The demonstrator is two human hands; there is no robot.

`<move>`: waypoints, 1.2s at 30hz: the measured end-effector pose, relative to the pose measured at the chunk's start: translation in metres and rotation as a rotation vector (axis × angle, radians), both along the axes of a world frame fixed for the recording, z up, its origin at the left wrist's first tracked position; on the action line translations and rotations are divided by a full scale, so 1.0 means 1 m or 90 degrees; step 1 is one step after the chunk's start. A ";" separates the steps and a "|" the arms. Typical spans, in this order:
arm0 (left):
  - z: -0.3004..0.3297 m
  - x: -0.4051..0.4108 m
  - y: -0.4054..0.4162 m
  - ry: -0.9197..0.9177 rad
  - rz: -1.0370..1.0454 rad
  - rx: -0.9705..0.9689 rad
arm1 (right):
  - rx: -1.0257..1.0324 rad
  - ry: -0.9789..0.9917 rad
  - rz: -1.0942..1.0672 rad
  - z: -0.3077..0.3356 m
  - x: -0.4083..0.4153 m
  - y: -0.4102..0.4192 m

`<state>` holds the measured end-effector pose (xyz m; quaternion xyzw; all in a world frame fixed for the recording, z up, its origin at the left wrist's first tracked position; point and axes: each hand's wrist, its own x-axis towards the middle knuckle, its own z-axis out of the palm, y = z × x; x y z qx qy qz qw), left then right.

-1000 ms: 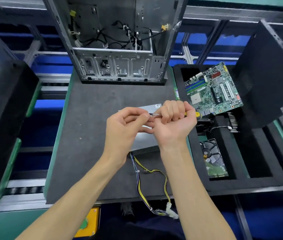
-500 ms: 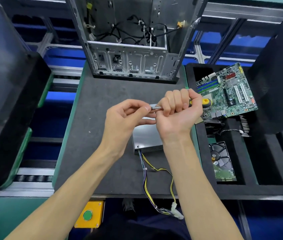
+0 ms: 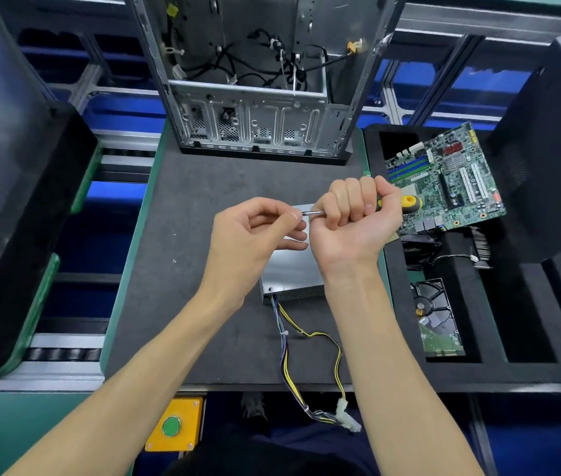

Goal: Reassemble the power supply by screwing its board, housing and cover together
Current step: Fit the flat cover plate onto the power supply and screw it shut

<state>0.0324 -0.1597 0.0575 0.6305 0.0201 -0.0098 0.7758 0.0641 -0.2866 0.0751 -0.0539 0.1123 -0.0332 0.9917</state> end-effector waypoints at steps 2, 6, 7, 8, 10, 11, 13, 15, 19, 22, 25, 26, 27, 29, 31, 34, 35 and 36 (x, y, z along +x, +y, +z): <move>0.001 0.001 0.001 -0.009 -0.021 0.041 | -0.010 0.007 -0.005 -0.002 0.000 -0.002; -0.009 0.001 0.011 -0.018 -0.061 0.153 | -0.170 0.002 0.029 -0.008 -0.005 -0.006; -0.016 0.002 0.016 0.004 -0.035 0.180 | -0.250 -0.007 0.052 -0.011 -0.007 -0.004; -0.025 0.002 0.022 0.044 -0.004 0.204 | -0.329 -0.019 0.083 -0.015 -0.010 -0.001; -0.045 -0.001 0.032 0.150 0.021 0.254 | -0.449 -0.035 0.162 -0.025 -0.017 0.008; -0.054 -0.004 0.036 0.202 0.002 0.276 | -0.490 -0.042 0.197 -0.031 -0.021 0.014; -0.069 -0.010 0.039 0.279 -0.053 0.269 | -0.569 -0.057 0.241 -0.042 -0.027 0.024; -0.076 -0.015 0.041 0.311 -0.067 0.218 | -0.628 -0.072 0.264 -0.050 -0.030 0.029; -0.077 -0.017 0.042 0.316 -0.059 0.181 | -0.688 -0.100 0.281 -0.057 -0.028 0.031; -0.077 -0.018 0.041 0.320 -0.059 0.178 | -0.719 -0.120 0.298 -0.059 -0.027 0.031; -0.076 -0.018 0.040 0.313 -0.053 0.184 | -0.757 -0.137 0.305 -0.063 -0.029 0.034; -0.076 -0.019 0.040 0.309 -0.054 0.189 | -0.772 -0.139 0.306 -0.064 -0.030 0.036; -0.075 -0.019 0.040 0.306 -0.057 0.193 | -0.795 -0.140 0.305 -0.065 -0.031 0.037; -0.073 -0.019 0.039 0.303 -0.065 0.199 | -0.841 -0.144 0.309 -0.066 -0.032 0.038; -0.071 -0.021 0.040 0.306 -0.070 0.205 | -0.829 -0.148 0.311 -0.065 -0.032 0.038; -0.066 -0.022 0.041 0.326 -0.078 0.191 | -0.729 -0.103 0.284 -0.061 -0.029 0.034; -0.063 -0.023 0.041 0.321 -0.076 0.186 | -0.683 -0.076 0.267 -0.059 -0.027 0.033; -0.060 -0.024 0.042 0.305 -0.072 0.186 | -0.633 -0.052 0.250 -0.059 -0.026 0.031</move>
